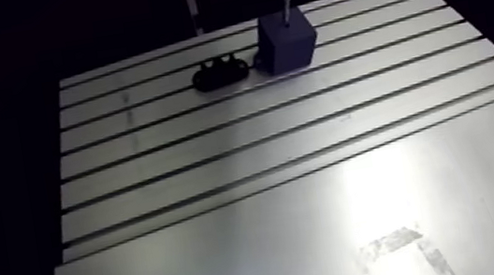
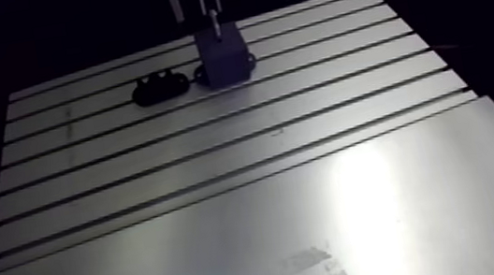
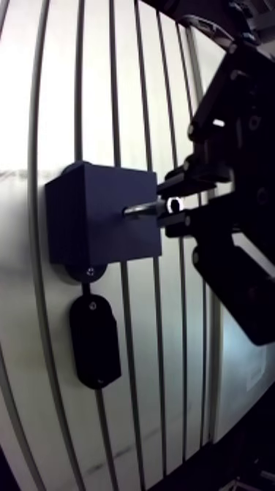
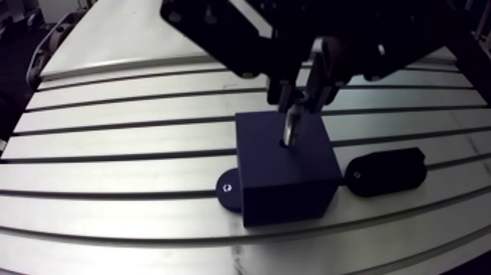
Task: Pick up the M10 bolt and insert it into the hole until fully seated.
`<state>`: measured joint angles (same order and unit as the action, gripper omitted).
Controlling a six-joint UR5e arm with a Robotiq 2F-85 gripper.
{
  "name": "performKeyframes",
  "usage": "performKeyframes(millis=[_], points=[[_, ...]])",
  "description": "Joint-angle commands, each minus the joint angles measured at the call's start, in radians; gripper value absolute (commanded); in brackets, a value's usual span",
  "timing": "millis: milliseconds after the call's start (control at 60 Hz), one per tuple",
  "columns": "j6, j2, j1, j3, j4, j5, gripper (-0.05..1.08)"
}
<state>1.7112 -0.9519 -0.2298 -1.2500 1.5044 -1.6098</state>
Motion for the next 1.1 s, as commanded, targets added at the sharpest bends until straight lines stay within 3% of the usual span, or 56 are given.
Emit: performKeyframes(millis=[17, 700, 900, 1100], points=[[0.0, 0.0, 0.001, -0.001, 0.0, 0.0, 1.08], [0.0, 0.0, -0.003, -0.001, -0.013, 0.0, 1.08], [0.0, 0.003, -0.003, -0.002, -0.013, -0.014, 1.08], [0.0, 0.003, -0.003, -0.002, -0.013, -0.014, 1.08]])
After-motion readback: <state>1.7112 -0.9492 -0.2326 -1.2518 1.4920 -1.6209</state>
